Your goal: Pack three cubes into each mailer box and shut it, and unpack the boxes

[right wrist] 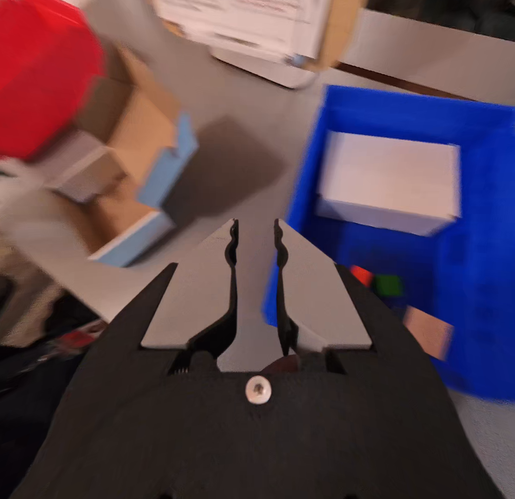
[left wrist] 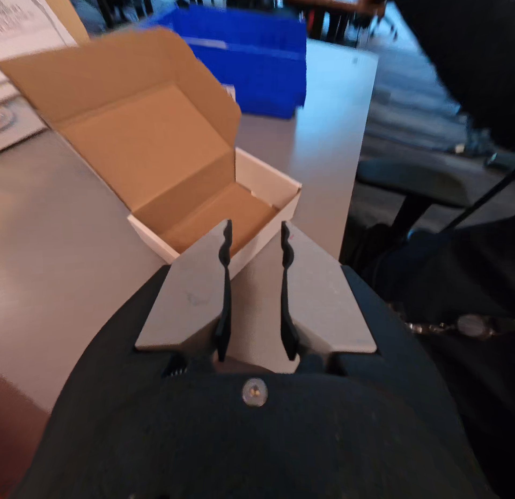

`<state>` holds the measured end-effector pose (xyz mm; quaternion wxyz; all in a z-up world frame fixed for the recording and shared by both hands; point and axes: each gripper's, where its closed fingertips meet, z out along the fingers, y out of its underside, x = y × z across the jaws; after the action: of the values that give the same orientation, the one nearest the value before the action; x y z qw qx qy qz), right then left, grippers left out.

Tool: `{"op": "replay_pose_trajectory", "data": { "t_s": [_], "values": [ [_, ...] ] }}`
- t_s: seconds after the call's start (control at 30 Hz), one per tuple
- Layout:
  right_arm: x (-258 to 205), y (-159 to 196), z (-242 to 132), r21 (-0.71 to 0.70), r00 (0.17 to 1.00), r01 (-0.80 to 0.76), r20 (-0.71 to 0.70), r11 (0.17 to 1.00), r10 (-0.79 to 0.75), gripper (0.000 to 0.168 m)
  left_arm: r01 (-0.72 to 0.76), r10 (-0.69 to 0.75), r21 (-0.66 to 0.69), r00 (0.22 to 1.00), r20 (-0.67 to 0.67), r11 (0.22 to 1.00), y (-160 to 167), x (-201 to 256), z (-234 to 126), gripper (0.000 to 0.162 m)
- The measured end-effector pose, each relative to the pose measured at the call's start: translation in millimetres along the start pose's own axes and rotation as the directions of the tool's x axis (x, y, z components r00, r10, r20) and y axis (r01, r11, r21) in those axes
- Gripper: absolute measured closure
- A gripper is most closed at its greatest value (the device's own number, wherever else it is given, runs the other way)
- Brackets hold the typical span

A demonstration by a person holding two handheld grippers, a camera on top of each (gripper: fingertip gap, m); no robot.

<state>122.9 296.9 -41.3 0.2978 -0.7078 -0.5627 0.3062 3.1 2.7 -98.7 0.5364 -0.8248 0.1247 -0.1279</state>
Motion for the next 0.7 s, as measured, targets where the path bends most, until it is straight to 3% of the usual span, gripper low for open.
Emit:
{"op": "replay_pose_trajectory", "data": {
  "t_s": [0.1,0.17,0.33,0.4,0.47,0.6,0.7],
  "values": [
    [-68,5,13,0.05,0.975,-0.034,0.22,0.998,0.022,0.142,0.105,-0.121,0.142,0.986,0.113,0.984,-21,-30,-15,0.134],
    [-98,21,32,0.019,0.955,-0.038,0.296,0.999,0.031,0.139,0.192,-0.221,0.16,0.957,0.19,0.968,-15,-55,-19,0.139],
    [-131,40,85,-0.027,0.924,-0.093,0.371,0.995,0.096,0.136,0.189,-0.189,0.038,0.907,0.377,0.981,14,-88,0,0.147],
    [-137,29,93,0.008,0.891,-0.169,0.428,0.986,0.15,0.136,0.162,-0.202,0.122,0.824,0.529,0.979,1,-117,-9,0.151],
    [-135,16,95,0.048,0.867,-0.242,0.459,0.969,0.194,0.136,0.156,-0.242,0.194,0.771,0.589,0.969,-13,-136,-18,0.154],
    [-125,11,100,0.056,0.869,-0.294,0.432,0.954,0.242,0.133,0.207,-0.267,0.17,0.773,0.575,0.964,-19,-163,-4,0.156],
    [-131,11,104,0.061,0.865,-0.286,0.445,0.956,0.231,0.125,0.316,-0.34,0.129,0.837,0.429,0.94,-19,-166,25,0.146]
  ]
}}
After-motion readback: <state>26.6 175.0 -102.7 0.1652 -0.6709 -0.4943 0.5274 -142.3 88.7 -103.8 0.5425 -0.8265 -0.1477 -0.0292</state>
